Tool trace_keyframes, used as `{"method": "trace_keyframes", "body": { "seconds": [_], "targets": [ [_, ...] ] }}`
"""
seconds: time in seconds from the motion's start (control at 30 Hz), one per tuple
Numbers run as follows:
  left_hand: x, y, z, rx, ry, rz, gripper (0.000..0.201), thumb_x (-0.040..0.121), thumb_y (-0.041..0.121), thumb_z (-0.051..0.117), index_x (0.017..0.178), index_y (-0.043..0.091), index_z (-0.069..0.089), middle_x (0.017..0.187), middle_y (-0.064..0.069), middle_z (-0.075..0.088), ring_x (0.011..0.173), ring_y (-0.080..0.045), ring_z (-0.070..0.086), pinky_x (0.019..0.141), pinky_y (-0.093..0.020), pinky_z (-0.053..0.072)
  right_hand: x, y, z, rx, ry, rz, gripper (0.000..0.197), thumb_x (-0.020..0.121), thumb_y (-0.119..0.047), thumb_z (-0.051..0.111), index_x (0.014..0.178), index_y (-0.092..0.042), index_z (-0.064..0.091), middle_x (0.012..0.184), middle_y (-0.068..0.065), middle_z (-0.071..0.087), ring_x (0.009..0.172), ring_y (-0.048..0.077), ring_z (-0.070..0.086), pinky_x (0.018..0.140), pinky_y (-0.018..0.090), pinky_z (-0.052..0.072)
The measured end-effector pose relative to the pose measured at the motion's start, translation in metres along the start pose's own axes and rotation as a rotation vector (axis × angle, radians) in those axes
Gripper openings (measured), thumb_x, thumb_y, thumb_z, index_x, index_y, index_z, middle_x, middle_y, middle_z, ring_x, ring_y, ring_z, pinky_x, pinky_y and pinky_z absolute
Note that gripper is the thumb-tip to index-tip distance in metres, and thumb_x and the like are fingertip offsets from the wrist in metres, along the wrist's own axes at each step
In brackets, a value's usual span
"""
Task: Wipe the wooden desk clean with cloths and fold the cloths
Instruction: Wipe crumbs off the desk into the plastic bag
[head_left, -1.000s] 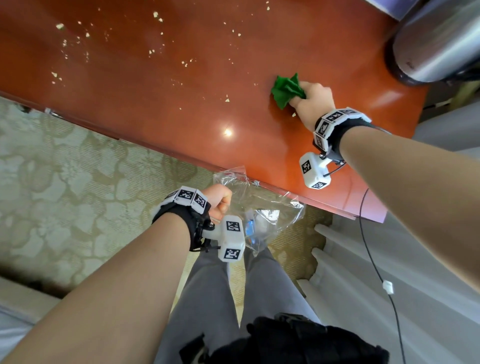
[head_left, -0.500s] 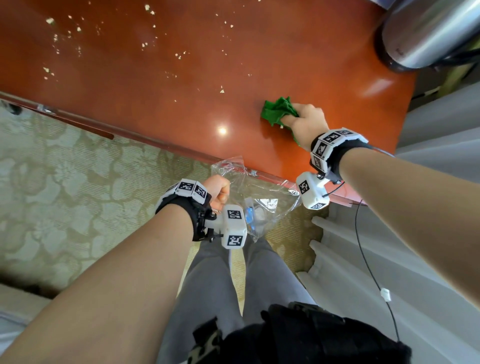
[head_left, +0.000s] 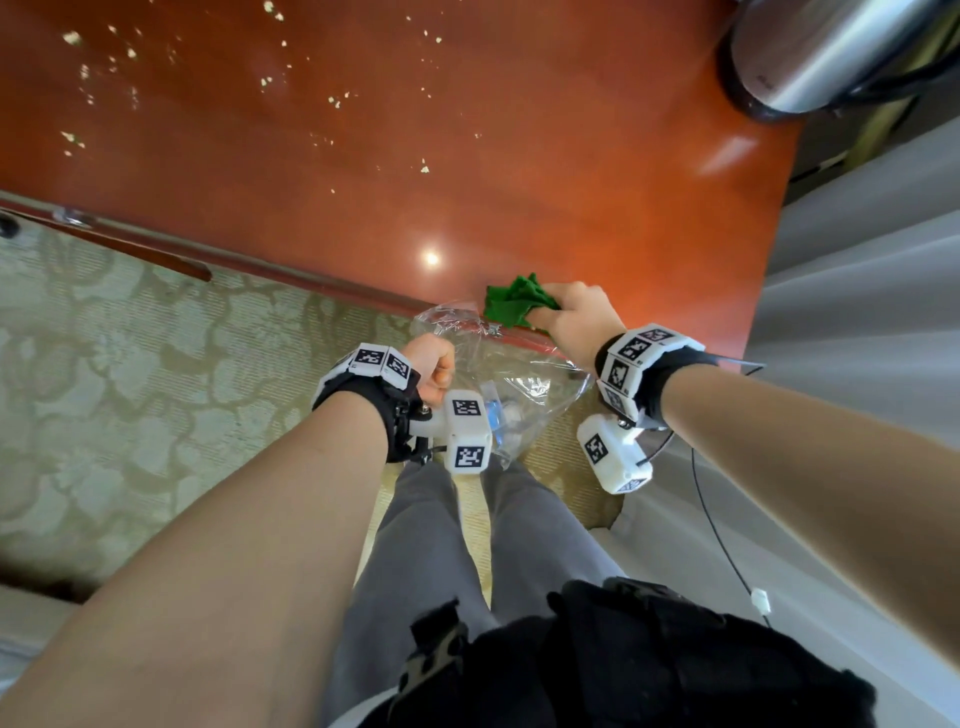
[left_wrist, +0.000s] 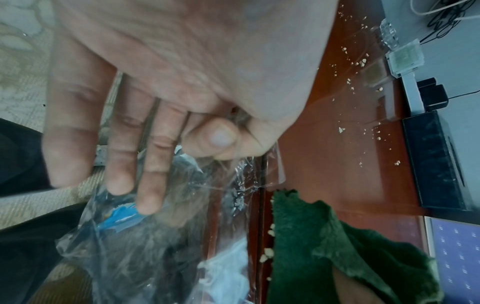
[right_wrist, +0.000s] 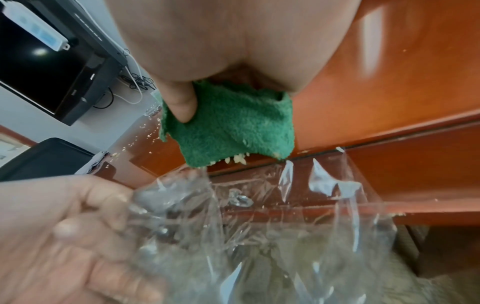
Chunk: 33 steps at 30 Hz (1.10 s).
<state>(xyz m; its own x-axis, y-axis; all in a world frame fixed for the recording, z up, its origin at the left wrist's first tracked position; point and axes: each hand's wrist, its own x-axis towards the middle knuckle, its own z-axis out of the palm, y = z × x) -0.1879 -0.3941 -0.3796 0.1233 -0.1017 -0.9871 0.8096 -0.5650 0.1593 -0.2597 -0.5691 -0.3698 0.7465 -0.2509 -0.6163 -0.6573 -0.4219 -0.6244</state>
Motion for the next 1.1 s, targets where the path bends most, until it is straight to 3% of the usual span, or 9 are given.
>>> {"method": "trace_keyframes", "body": {
  "seconds": [0.07, 0.17, 0.33, 0.5, 0.63, 0.73, 0.8, 1.0, 1.1],
  "targets": [
    [-0.001, 0.0, 0.0, 0.009, 0.006, 0.01, 0.022, 0.086, -0.004, 0.029, 0.1, -0.001, 0.046, 0.035, 0.006, 0.028, 0.093, -0.027, 0.037, 0.101, -0.059, 0.045, -0.006, 0.003, 0.004, 0.027, -0.023, 0.008, 0.023, 0.099, -0.019, 0.05, 0.114, -0.012, 0.066, 0.064, 0.0, 0.052, 0.046, 0.012, 0.04, 0.046, 0.028, 0.041],
    [-0.001, -0.001, -0.001, -0.003, 0.001, 0.013, 0.018, 0.085, -0.005, 0.028, 0.077, 0.003, 0.042, 0.036, 0.006, 0.026, 0.094, -0.026, 0.033, 0.102, -0.058, 0.045, -0.009, 0.003, 0.003, 0.041, -0.045, 0.022, 0.021, 0.099, -0.019, 0.05, 0.114, -0.014, 0.065, 0.067, 0.001, 0.054, 0.046, 0.011, 0.041, 0.042, 0.022, 0.038],
    [0.001, 0.0, -0.003, -0.033, -0.017, -0.01, 0.019, 0.079, -0.003, 0.029, 0.071, 0.013, 0.037, 0.039, 0.005, 0.025, 0.071, -0.021, 0.03, 0.074, -0.041, 0.042, -0.004, -0.005, -0.003, 0.057, -0.051, 0.038, 0.009, 0.099, -0.024, 0.052, 0.101, -0.029, 0.059, 0.068, 0.003, 0.053, 0.051, 0.015, 0.041, 0.046, 0.028, 0.037],
    [0.0, -0.004, -0.003, 0.021, 0.012, -0.016, 0.022, 0.073, 0.001, 0.033, 0.065, 0.02, 0.026, 0.043, 0.004, 0.026, 0.085, -0.026, 0.03, 0.08, -0.044, 0.04, -0.003, -0.006, -0.002, 0.06, -0.056, 0.103, 0.013, 0.097, -0.026, 0.054, 0.097, -0.016, 0.063, 0.071, 0.005, 0.058, 0.058, 0.018, 0.048, 0.054, 0.031, 0.041],
    [0.004, -0.01, -0.007, 0.083, -0.013, 0.005, 0.016, 0.057, 0.009, 0.042, 0.064, 0.019, 0.031, 0.044, 0.005, 0.028, 0.084, -0.026, 0.034, 0.078, -0.043, 0.045, 0.002, 0.003, 0.003, 0.121, -0.137, 0.186, 0.029, 0.093, -0.029, 0.061, 0.106, -0.004, 0.064, 0.104, 0.02, 0.07, 0.089, 0.035, 0.069, 0.089, 0.052, 0.054],
    [0.01, -0.016, -0.01, 0.109, -0.038, 0.025, 0.024, 0.034, 0.019, 0.048, 0.054, 0.021, 0.035, 0.046, 0.004, 0.026, 0.085, -0.027, 0.033, 0.075, -0.042, 0.034, 0.009, -0.001, -0.009, 0.258, -0.03, 0.232, 0.025, 0.093, -0.025, 0.061, 0.109, -0.007, 0.059, 0.109, 0.014, 0.067, 0.098, 0.033, 0.066, 0.093, 0.047, 0.053],
    [0.004, -0.019, -0.011, 0.136, -0.031, 0.015, 0.013, 0.04, 0.017, 0.047, 0.045, 0.021, 0.035, 0.045, 0.004, 0.028, 0.089, -0.029, 0.038, 0.08, -0.044, 0.036, 0.016, -0.006, -0.02, 0.365, 0.036, 0.249, 0.031, 0.091, -0.025, 0.064, 0.115, -0.006, 0.056, 0.108, 0.007, 0.066, 0.097, 0.024, 0.065, 0.093, 0.04, 0.052],
    [-0.015, -0.019, -0.017, 0.068, 0.074, 0.031, 0.013, 0.072, 0.009, 0.041, 0.067, 0.018, 0.033, 0.042, 0.005, 0.03, 0.091, -0.029, 0.041, 0.083, -0.039, 0.045, 0.031, -0.019, -0.036, 0.434, 0.149, 0.238, 0.052, 0.086, -0.024, 0.069, 0.13, -0.007, 0.048, 0.115, 0.008, 0.063, 0.1, 0.025, 0.065, 0.091, 0.041, 0.053],
    [-0.021, -0.021, -0.028, 0.05, 0.092, 0.051, 0.013, 0.072, 0.007, 0.04, 0.068, 0.018, 0.036, 0.043, 0.004, 0.032, 0.089, -0.034, 0.048, 0.094, -0.045, 0.043, 0.038, -0.024, -0.03, 0.434, 0.112, 0.239, 0.049, 0.085, -0.027, 0.069, 0.126, -0.006, 0.052, 0.114, 0.008, 0.066, 0.096, 0.024, 0.067, 0.087, 0.039, 0.055]
  ]
}}
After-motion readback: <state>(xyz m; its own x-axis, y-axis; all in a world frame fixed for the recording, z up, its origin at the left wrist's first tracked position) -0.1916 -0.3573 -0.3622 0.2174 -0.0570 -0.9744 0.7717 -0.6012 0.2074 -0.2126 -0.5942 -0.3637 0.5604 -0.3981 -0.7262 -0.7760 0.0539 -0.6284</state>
